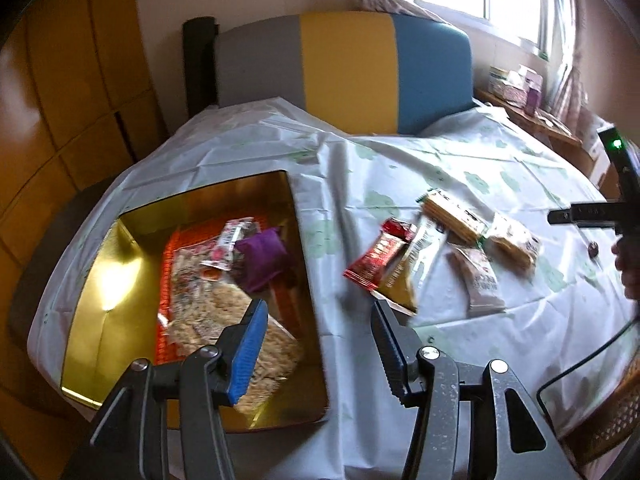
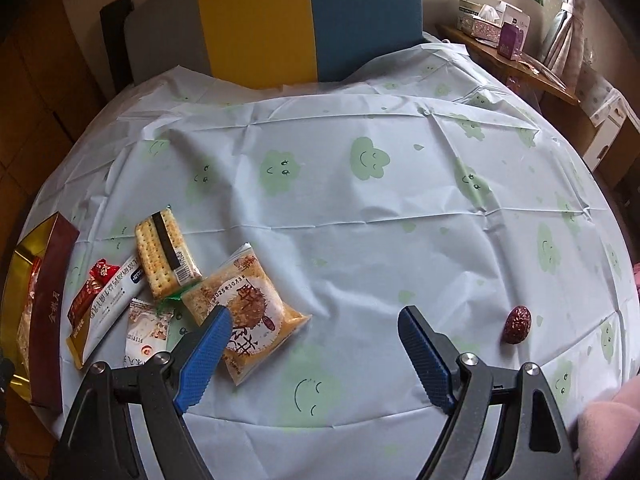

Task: Organize snacks
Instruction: 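Move the left gripper toward the white stick-shaped snack packet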

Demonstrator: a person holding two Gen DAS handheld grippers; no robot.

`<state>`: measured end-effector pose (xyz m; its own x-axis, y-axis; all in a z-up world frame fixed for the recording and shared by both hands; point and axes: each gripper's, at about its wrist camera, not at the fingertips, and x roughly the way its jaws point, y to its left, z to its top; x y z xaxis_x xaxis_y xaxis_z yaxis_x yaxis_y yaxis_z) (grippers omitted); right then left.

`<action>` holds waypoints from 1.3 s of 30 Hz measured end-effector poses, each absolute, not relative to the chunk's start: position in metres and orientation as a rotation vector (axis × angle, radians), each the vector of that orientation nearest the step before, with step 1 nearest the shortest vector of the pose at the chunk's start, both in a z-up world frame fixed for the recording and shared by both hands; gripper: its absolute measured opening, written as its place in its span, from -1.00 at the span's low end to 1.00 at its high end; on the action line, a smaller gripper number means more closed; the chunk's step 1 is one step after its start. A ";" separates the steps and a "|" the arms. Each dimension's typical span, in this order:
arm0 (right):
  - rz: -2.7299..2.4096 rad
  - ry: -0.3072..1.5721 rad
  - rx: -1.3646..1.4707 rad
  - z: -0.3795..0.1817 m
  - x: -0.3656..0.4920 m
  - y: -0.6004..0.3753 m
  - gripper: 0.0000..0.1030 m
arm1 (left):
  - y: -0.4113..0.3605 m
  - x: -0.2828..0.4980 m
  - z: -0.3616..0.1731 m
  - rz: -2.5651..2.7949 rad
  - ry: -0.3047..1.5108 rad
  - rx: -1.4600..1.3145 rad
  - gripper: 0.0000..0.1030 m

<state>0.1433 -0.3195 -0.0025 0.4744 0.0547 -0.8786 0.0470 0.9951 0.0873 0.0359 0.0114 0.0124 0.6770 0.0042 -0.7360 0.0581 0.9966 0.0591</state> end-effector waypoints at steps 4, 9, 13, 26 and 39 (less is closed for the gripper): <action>0.005 1.070 0.110 -0.001 0.143 -0.321 0.68 | 0.001 0.040 0.008 -0.066 0.850 0.101 0.06; 0.013 1.063 0.111 0.001 0.143 -0.320 0.68 | -0.011 0.052 0.003 -0.127 0.895 0.137 0.06; 0.025 1.058 0.107 0.002 0.142 -0.318 0.68 | -0.018 0.069 -0.002 -0.198 0.940 0.154 0.05; 0.051 1.034 0.122 0.008 0.141 -0.317 0.68 | -0.068 0.117 -0.025 -0.347 0.995 0.296 -0.25; 0.067 1.013 0.147 0.012 0.141 -0.320 0.68 | -0.103 0.150 -0.054 -0.340 1.008 0.366 -0.41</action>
